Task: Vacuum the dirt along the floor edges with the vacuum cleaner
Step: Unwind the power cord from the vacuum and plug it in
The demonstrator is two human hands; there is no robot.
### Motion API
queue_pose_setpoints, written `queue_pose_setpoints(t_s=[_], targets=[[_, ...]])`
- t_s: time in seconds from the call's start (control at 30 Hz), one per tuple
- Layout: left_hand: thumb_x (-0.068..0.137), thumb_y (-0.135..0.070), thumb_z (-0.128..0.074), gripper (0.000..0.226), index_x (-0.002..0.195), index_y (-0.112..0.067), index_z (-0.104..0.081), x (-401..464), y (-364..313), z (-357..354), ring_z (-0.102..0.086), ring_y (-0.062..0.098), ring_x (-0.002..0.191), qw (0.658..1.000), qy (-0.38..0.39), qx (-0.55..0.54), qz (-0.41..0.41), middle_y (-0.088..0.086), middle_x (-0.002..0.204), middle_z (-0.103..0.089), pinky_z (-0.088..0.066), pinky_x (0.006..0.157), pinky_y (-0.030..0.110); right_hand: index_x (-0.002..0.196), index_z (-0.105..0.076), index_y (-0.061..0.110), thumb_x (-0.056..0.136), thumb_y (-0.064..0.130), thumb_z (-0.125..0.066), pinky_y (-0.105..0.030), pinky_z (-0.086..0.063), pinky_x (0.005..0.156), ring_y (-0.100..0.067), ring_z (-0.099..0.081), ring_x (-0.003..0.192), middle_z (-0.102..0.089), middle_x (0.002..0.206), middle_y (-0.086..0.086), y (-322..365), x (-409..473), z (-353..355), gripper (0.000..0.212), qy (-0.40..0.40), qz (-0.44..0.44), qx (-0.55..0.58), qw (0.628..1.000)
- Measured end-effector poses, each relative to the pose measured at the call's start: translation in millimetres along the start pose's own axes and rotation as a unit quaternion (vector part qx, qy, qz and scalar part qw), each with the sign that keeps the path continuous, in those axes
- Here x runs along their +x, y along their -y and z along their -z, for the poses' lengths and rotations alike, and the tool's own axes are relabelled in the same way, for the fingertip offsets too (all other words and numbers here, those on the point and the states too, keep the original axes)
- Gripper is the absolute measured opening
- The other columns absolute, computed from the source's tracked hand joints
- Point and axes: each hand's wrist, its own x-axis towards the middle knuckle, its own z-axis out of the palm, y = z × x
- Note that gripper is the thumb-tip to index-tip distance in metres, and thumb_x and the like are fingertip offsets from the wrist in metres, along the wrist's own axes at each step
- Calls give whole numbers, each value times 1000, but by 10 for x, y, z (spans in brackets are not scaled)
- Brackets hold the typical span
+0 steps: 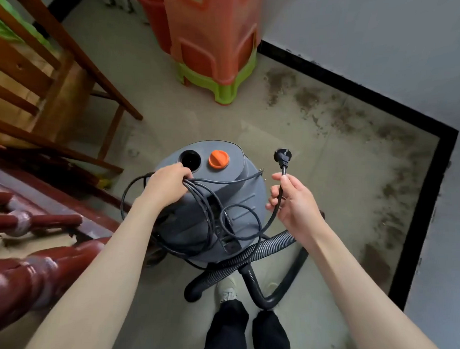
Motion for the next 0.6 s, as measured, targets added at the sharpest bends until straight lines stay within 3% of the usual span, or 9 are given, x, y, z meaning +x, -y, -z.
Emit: queue_pose_setpoints(t_s=[0.07,0.13,0.2,0.27,0.33,0.4,0.47,0.6], targets=[[87,-21,-62,12,96,-24,-68,-95,-103,119,-55,26,90,1000,8,-11,15,-2,90,-61,-40,73,32,94,-55,12,107,18,-35,-20,-42,43,-8,-41,43,-47,54,4,64,-28,14,24,-4,-5,20,1000],[85,-29,-67,6,91,-28,-67,-196,-248,269,-53,20,83,999,21,-29,11,-6,84,-59,-39,69,30,94,-54,12,107,19,-34,-18,-33,37,-6,-33,39,-43,51,5,168,-82,37,24,-13,-5,34,999],[83,-27,-72,5,85,-29,-68,-276,-414,459,-57,16,79,994,37,-102,0,-5,81,-64,-45,67,27,95,-53,13,107,20,-33,-16,-25,34,-4,-27,36,-40,48,7,325,-154,73,24,-26,10,43,999],[80,-16,-74,7,82,-23,-70,-333,-592,642,-55,5,67,976,51,-211,-23,-4,75,-66,-41,59,12,95,-51,13,108,20,-31,-15,-21,32,-3,-24,34,-37,46,8,528,-236,125,25,-40,31,48,998],[81,-2,-68,14,88,-13,-73,-397,-819,793,-48,3,58,940,67,-332,-33,0,72,-63,-35,51,9,94,-51,13,108,19,-28,-15,-19,33,-3,-22,33,-34,44,9,760,-320,201,27,-64,54,35,996],[82,9,-60,18,93,-1,-70,-437,-1088,888,-42,11,60,894,73,-441,-27,6,71,-54,-35,53,16,92,-50,14,108,18,-27,-16,-18,34,-3,-21,34,-32,43,10,991,-418,315,29,-90,84,0,992],[83,9,-60,11,87,0,-64,-431,-1430,962,-40,14,57,858,60,-509,-17,6,69,-48,-35,54,19,91,-51,14,107,15,-27,-16,-19,35,-2,-23,34,-33,42,12,1194,-528,468,28,-114,119,-54,985],[86,5,-61,10,92,-2,-63,-302,-2227,1011,-51,4,48,782,39,-622,8,-1,67,-54,-43,48,15,87,-52,14,104,11,-28,-16,-24,37,-2,-25,35,-35,42,12,1512,-738,896,29,-161,167,-92,968]])
